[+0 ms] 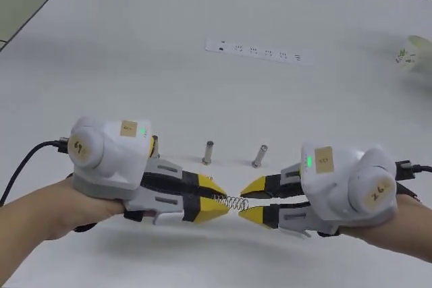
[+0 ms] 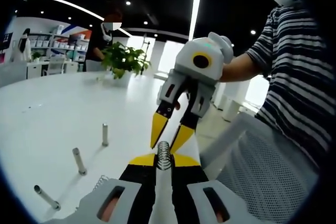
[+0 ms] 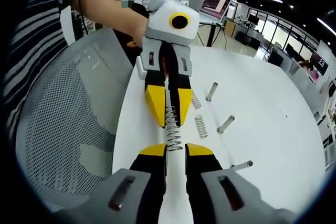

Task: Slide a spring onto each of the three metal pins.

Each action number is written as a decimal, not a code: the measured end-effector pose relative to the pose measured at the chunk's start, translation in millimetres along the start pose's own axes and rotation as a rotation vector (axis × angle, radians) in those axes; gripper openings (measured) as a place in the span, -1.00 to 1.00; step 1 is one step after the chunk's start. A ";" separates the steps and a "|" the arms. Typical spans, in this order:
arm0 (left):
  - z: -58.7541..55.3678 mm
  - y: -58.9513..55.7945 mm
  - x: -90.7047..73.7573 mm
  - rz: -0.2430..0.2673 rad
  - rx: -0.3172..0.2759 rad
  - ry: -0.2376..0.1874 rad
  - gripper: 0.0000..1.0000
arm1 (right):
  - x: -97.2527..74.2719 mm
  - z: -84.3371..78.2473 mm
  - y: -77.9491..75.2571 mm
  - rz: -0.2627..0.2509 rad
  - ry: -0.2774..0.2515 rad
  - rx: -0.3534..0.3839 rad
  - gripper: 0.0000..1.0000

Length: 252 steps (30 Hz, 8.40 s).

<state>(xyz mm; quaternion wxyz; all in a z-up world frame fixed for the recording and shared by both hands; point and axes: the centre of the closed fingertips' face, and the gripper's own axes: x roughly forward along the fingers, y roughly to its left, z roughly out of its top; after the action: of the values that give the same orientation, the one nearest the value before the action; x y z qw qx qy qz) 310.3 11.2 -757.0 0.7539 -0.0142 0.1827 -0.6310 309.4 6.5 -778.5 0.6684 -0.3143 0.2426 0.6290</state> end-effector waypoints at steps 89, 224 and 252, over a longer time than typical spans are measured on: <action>-10.8 17.6 -26.5 0.129 0.010 0.039 -0.65 | -2.7 75.3 -12.2 -0.040 -0.077 -0.208 -0.86; -39.7 69.8 -141.2 0.479 -0.100 -0.017 0.95 | -22.9 -23.3 -126.6 -0.274 0.146 0.006 -0.85; -41.9 70.6 -141.7 0.485 -0.110 -0.023 0.93 | 7.4 -51.2 -122.0 -0.245 0.200 0.025 -0.84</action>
<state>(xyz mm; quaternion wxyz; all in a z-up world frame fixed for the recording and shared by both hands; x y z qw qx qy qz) 345.4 169.9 -777.4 0.8834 -0.0182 0.2062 -0.4203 434.9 -26.9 -804.9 0.7164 -0.3944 0.2756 0.5051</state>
